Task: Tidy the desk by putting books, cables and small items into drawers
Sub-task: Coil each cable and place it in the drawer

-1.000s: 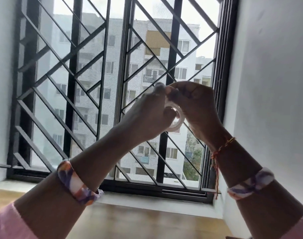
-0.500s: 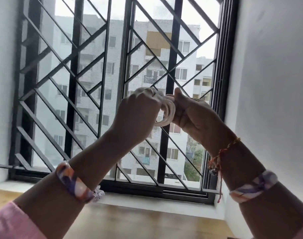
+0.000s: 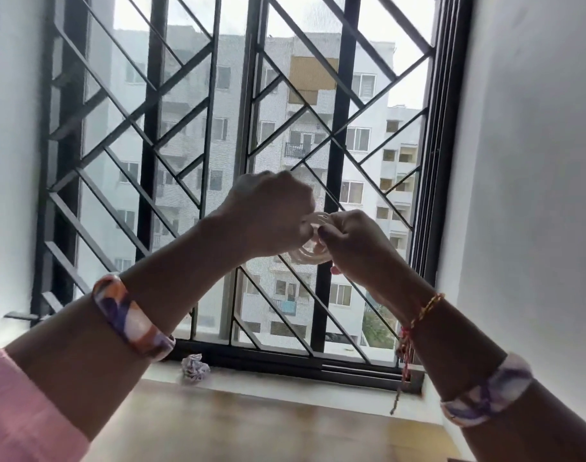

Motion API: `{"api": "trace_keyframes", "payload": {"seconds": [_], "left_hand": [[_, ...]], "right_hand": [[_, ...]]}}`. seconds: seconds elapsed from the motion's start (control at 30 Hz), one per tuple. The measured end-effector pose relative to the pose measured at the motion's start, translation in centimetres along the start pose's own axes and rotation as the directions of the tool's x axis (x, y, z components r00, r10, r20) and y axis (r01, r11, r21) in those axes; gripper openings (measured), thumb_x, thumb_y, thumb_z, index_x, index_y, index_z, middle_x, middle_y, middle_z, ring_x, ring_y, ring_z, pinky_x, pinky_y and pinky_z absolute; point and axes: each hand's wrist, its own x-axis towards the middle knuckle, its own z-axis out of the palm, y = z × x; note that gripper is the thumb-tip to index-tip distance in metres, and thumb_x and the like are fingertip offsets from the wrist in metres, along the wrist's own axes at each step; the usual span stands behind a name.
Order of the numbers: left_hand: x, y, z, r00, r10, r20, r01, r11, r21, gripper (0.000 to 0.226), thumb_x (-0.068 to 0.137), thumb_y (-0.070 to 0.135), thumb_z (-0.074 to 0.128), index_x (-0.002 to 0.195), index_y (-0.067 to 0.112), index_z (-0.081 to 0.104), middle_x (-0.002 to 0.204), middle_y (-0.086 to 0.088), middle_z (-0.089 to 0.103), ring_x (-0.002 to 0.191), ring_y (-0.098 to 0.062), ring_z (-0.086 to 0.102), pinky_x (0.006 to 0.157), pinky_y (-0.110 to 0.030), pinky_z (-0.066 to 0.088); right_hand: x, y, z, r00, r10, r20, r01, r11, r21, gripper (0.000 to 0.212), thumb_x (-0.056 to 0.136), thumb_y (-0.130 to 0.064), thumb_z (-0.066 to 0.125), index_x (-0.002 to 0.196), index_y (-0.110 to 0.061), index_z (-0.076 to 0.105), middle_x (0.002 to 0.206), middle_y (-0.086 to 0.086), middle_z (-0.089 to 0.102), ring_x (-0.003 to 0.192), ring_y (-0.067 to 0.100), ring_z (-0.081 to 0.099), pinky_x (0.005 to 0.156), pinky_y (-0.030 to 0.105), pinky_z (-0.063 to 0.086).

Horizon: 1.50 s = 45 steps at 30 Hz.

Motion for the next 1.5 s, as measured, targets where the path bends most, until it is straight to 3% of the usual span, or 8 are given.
{"api": "trace_keyframes", "payload": {"seconds": [0.27,0.43,0.7,0.9,1.13,1.3,1.4,1.5], "left_hand": [[-0.3,-1.9,0.6,0.935,0.056,0.351,0.285,0.472,-0.834,0.015,0.075,0.024,0.068,0.062,0.019,0.067,0.049,0.007,0.052,0.048,-0.007,0.043,0.044,-0.018,0.034],[-1.0,-1.2,1.9,0.933,0.098,0.347,0.329,0.163,-0.93,0.009,0.073,0.024,0.072,0.069,0.016,0.07,0.059,0.008,0.061,0.057,-0.005,0.048,0.053,-0.015,0.037],[-1.7,0.7,4.0,0.909,0.253,0.33,0.407,-0.372,-0.834,0.029,0.066,0.036,0.075,0.085,0.015,0.075,0.082,-0.002,0.071,0.074,-0.012,0.065,0.064,-0.024,0.052],[-1.1,1.9,2.9,0.888,0.014,0.459,0.435,-0.349,-0.83,0.025,0.093,0.019,0.042,0.086,0.007,0.061,0.07,-0.002,0.064,0.059,-0.012,0.062,0.056,-0.026,0.052],[-0.5,3.6,2.6,0.854,-0.229,0.466,0.424,-0.211,-0.881,0.033,0.098,0.024,0.039,0.074,0.014,0.058,0.061,-0.001,0.051,0.051,-0.01,0.045,0.044,-0.019,0.038],[-0.5,4.9,4.0,0.917,-0.398,-0.016,0.196,0.487,-0.851,0.041,0.1,0.027,0.034,0.063,0.02,0.052,0.054,0.01,0.047,0.036,0.004,0.046,0.039,-0.007,0.03],[-0.8,5.2,4.3,0.907,-0.383,-0.176,0.122,0.637,-0.761,0.038,0.1,0.025,0.035,0.067,0.016,0.054,0.054,0.011,0.048,0.036,0.002,0.048,0.039,-0.01,0.036],[-0.9,5.1,4.2,0.927,-0.364,-0.09,0.148,0.576,-0.804,0.039,0.1,0.028,0.033,0.064,0.018,0.046,0.045,0.004,0.046,0.033,-0.007,0.049,0.032,-0.019,0.038]], "right_hand": [[-0.9,0.8,-3.2,0.939,0.05,0.339,-0.203,0.878,0.433,0.016,0.085,-0.007,0.056,0.075,-0.008,0.069,0.077,0.007,0.069,0.073,0.018,0.065,0.073,0.031,0.054],[-0.7,1.4,-4.9,0.906,0.02,0.422,-0.253,0.826,0.504,0.024,0.078,-0.001,0.057,0.062,-0.011,0.072,0.081,0.012,0.07,0.074,0.02,0.066,0.066,0.032,0.057],[-0.7,2.1,-4.6,0.987,-0.119,0.104,0.057,0.884,0.463,0.035,0.077,0.007,0.064,0.101,-0.019,0.063,0.093,0.008,0.068,0.075,0.015,0.068,0.061,0.029,0.057],[-1.2,2.8,-4.1,0.951,-0.207,0.232,0.103,0.914,0.393,0.038,0.085,-0.012,0.058,0.119,-0.03,0.058,0.113,-0.006,0.066,0.096,0.006,0.065,0.077,0.029,0.058],[-0.9,2.6,-1.8,0.943,-0.184,-0.278,0.291,0.862,0.415,0.021,0.072,-0.003,0.074,0.09,-0.014,0.073,0.102,0.0,0.071,0.101,0.004,0.064,0.096,0.029,0.049],[-0.9,2.5,-1.3,0.95,-0.066,-0.306,0.237,0.789,0.567,0.01,0.083,-0.009,0.066,0.073,-0.009,0.066,0.069,-0.004,0.067,0.071,0.014,0.063,0.078,0.047,0.055],[-0.8,2.5,-1.0,0.939,-0.068,-0.337,0.256,0.792,0.555,0.007,0.086,-0.009,0.062,0.08,-0.011,0.063,0.068,-0.003,0.068,0.061,0.008,0.064,0.063,0.028,0.056],[-0.4,2.5,-1.1,0.914,-0.062,-0.401,0.265,0.84,0.474,0.013,0.087,-0.012,0.061,0.077,-0.019,0.061,0.067,-0.006,0.063,0.053,0.002,0.056,0.053,0.017,0.045]]}}
